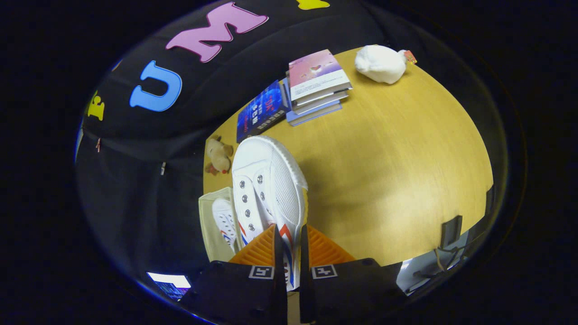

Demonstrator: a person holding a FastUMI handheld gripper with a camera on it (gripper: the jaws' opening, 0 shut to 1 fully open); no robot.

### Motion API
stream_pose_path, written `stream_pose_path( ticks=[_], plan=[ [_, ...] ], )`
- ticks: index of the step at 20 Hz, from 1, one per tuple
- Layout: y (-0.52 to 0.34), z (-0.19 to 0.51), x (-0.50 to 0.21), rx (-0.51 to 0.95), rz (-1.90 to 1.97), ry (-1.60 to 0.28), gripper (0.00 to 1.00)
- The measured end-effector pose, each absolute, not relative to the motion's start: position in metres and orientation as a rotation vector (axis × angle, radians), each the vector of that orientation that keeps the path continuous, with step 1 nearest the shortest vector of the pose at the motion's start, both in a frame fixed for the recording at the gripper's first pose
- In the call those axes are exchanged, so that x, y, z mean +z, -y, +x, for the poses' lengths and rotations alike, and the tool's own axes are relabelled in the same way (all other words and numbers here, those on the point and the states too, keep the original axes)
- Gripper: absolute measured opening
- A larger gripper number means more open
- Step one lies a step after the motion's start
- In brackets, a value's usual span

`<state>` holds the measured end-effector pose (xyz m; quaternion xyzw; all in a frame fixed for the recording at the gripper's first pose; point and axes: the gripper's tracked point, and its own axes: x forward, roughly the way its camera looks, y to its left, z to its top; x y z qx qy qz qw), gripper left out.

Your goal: Open the storage box then place both shoes into the box .Put the left shoe in first, then the right shoe, with the right side of both shoes facing outward in a uniform manner.

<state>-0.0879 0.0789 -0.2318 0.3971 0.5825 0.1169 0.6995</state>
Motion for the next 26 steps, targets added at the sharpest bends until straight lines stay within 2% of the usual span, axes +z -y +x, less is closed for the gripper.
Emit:
stream_pose_path(
  ticks=[9, 17, 18, 23, 26],
  plan=[
    [-0.214, -0.104, -0.19, 0.417, 0.925, -1.379, 0.15],
    [-0.25, -0.115, -0.21, 0.42, 0.854, -1.452, 0.15],
    [-0.252, -0.111, -0.207, 0.431, 0.871, -1.446, 0.25],
    [-0.241, -0.093, -0.202, 0.441, 0.898, -1.383, 1.0],
    [-0.228, -0.091, -0.202, 0.434, 0.898, -1.366, 0.98]
  ],
)
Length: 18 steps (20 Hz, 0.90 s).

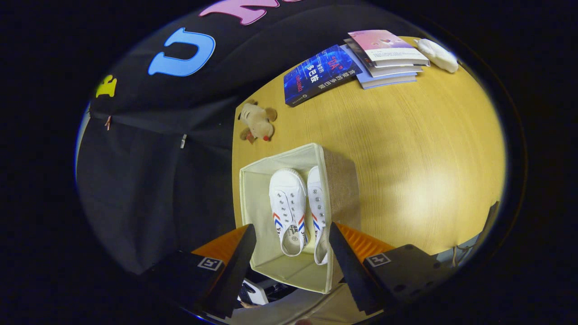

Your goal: Open the storage box then place both shoes into the box .Put the left shoe in first, then the right shoe, with the right side of both shoes facing outward in a uniform manner.

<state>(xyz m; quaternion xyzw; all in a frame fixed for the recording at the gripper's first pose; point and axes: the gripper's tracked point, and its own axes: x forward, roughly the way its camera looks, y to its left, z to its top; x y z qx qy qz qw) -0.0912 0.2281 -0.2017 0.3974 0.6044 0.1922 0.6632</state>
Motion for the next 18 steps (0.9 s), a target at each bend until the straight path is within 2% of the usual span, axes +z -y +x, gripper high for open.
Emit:
stream_pose_path(
  ticks=[7, 18],
  plan=[
    [-0.214, -0.08, -0.189, 0.445, 0.93, -1.269, 0.98],
    [-0.137, -0.017, -0.117, 0.332, 0.742, -0.789, 0.98]
  ],
)
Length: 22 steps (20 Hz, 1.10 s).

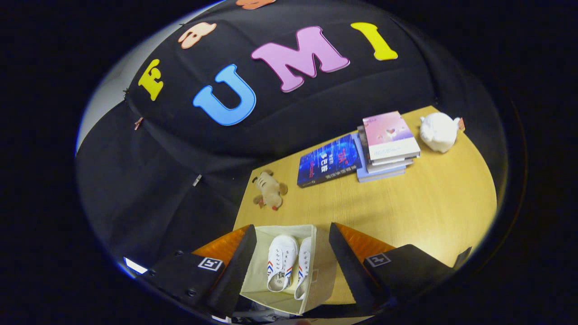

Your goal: Open the storage box then place both shoes into the box .Put the left shoe in first, then the right shoe, with the right side of both shoes facing outward in a uniform manner.

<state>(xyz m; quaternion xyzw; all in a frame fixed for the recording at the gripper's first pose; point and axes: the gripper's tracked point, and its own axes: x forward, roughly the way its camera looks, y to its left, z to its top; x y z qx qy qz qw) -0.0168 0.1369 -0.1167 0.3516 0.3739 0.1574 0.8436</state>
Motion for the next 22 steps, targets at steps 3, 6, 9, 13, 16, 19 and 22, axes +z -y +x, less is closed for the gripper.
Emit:
stream_pose_path(
  ticks=[3, 6, 9, 13, 16, 19, 22],
  plan=[
    [-0.113, -0.004, -0.086, 0.307, 0.674, -0.652, 0.98],
    [-0.089, 0.004, -0.049, 0.275, 0.573, -0.483, 0.98],
    [-0.069, 0.014, -0.021, 0.222, 0.463, -0.338, 0.98],
    [-0.044, 0.012, 0.008, 0.156, 0.326, -0.21, 0.98],
    [-0.026, 0.007, 0.028, 0.094, 0.259, -0.118, 0.98],
    [-0.007, 0.0, 0.051, 0.042, 0.207, -0.017, 0.98],
    [0.005, -0.004, 0.063, -0.005, 0.151, 0.041, 0.98]
  ],
)
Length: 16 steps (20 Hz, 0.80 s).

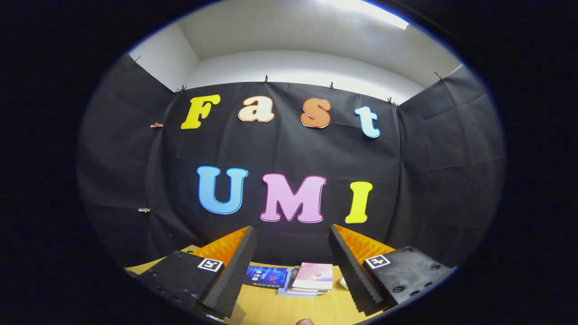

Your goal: Open the storage box then place both shoes into the box .Put the left shoe in first, then the right shoe, with the right side of both shoes facing outward in a uniform manner.

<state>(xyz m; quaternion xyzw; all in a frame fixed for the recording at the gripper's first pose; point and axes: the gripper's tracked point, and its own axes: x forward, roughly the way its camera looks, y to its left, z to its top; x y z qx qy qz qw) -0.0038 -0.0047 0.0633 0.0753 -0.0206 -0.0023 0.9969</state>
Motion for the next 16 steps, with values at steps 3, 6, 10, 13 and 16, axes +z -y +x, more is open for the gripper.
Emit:
stream_pose_path(
  ticks=[3, 6, 10, 13, 16],
  plan=[
    [0.015, -0.008, 0.066, -0.041, 0.131, 0.064, 0.95],
    [0.022, -0.012, 0.064, -0.057, 0.12, 0.073, 0.97],
    [0.028, -0.01, 0.068, -0.057, 0.099, 0.079, 0.97],
    [0.029, -0.01, 0.073, -0.056, 0.12, 0.089, 0.97],
    [0.029, -0.012, 0.069, -0.05, 0.117, 0.083, 0.97]
  ],
)
